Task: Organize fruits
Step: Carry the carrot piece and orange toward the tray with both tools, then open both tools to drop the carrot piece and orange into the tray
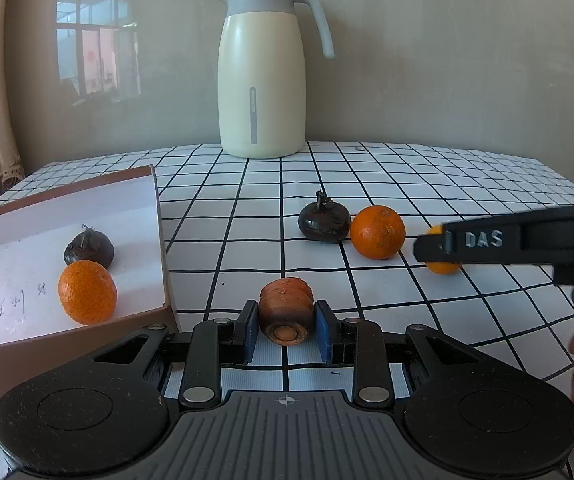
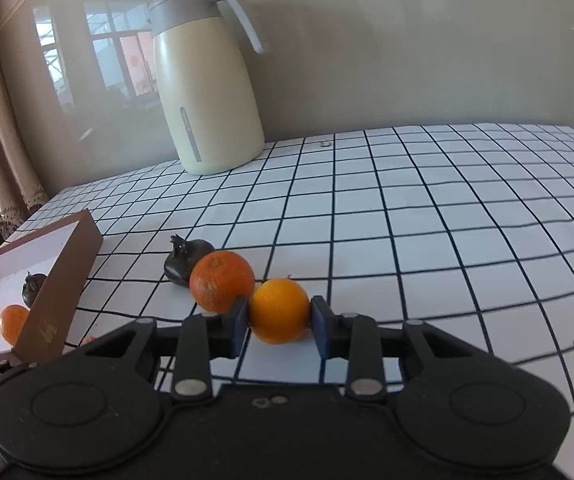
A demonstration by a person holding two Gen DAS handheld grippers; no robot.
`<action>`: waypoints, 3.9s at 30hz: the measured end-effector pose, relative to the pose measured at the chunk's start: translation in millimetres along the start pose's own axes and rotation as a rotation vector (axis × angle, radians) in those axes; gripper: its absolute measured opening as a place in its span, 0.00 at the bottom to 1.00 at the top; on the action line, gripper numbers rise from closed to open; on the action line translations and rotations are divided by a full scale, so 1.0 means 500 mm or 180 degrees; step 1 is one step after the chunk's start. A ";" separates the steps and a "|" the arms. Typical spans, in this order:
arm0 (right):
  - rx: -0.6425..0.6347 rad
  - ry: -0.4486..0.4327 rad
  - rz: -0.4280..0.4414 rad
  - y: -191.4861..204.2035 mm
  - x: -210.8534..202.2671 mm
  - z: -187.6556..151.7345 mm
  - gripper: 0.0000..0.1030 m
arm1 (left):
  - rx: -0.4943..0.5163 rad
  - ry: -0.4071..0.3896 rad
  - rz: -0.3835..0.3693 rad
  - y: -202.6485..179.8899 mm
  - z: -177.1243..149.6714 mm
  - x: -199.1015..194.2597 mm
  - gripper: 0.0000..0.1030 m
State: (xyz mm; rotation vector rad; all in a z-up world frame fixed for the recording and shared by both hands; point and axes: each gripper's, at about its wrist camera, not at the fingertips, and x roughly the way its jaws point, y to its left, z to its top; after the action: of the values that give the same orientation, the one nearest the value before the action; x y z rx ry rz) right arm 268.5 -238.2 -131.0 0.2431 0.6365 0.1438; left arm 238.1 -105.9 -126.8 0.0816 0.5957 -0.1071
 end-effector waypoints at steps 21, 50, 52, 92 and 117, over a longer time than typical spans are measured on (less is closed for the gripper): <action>0.0011 0.0036 -0.0037 0.016 -0.127 -0.087 0.24 | 0.0012 -0.0018 -0.0044 0.013 -0.019 -0.048 0.29; -0.0528 -0.0226 0.0613 0.240 -0.276 -0.093 0.24 | -0.0363 -0.0341 0.0378 0.239 -0.039 -0.310 0.29; -0.0582 -0.0246 0.0697 0.267 -0.277 -0.089 0.24 | -0.0413 -0.0359 0.0446 0.264 -0.040 -0.323 0.29; -0.0825 -0.0344 0.0988 0.464 -0.108 0.005 0.24 | -0.0820 -0.0439 0.1122 0.534 0.010 -0.251 0.29; -0.0718 -0.0220 0.0684 0.446 0.044 0.024 0.24 | -0.0926 -0.0210 0.1238 0.587 0.013 -0.116 0.29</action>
State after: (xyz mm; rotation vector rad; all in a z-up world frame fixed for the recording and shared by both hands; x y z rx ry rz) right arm 280.2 -21.5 -74.3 0.0974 0.5194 0.4098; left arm 230.4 188.7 -75.4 -0.0887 0.5148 0.3527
